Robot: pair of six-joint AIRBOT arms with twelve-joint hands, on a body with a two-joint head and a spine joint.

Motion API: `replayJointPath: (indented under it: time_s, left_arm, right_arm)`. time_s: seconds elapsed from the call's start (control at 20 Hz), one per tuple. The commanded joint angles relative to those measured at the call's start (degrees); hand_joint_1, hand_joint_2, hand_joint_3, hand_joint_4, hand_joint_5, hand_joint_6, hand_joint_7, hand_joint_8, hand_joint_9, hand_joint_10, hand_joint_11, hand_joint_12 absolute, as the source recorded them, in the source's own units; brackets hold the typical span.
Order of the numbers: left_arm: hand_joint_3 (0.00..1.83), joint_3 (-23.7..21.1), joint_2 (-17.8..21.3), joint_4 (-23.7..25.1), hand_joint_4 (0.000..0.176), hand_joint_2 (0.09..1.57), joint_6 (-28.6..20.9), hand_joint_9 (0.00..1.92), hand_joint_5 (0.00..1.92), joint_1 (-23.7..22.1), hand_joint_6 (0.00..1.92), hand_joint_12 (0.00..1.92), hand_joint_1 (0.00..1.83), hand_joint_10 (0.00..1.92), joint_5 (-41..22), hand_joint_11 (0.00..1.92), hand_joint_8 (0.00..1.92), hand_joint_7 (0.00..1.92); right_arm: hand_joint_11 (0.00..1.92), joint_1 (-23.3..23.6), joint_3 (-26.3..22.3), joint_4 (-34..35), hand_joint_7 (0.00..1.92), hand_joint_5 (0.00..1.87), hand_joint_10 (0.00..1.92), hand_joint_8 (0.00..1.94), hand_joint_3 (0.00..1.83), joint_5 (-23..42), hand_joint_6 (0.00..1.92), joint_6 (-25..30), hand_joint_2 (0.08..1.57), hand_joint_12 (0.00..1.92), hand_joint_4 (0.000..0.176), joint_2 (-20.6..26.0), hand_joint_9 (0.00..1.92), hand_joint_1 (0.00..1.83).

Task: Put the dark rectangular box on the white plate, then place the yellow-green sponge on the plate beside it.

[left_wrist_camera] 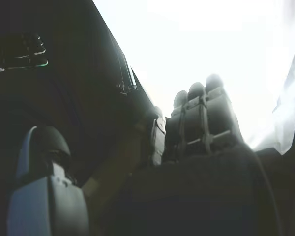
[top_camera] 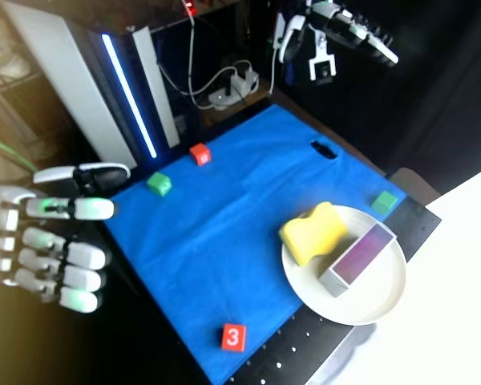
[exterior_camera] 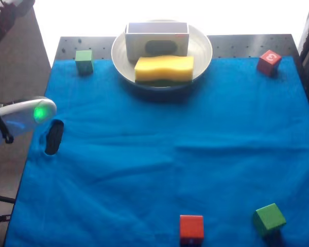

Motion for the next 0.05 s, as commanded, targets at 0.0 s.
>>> replayJointPath:
  time_s: [0.0]
  left_arm:
    - [0.01,0.4,0.3,-0.2,0.176,0.98,-0.8,0.00,0.00,-0.4,0.00,0.00,0.49,0.00,-7.3,0.00,0.00,0.00]
  right_arm:
    - [0.00,0.1,0.1,0.8,0.00,0.00,0.00,0.00,0.02,7.3,0.00,0.3,0.78,0.00,0.176,0.3,0.00,0.81]
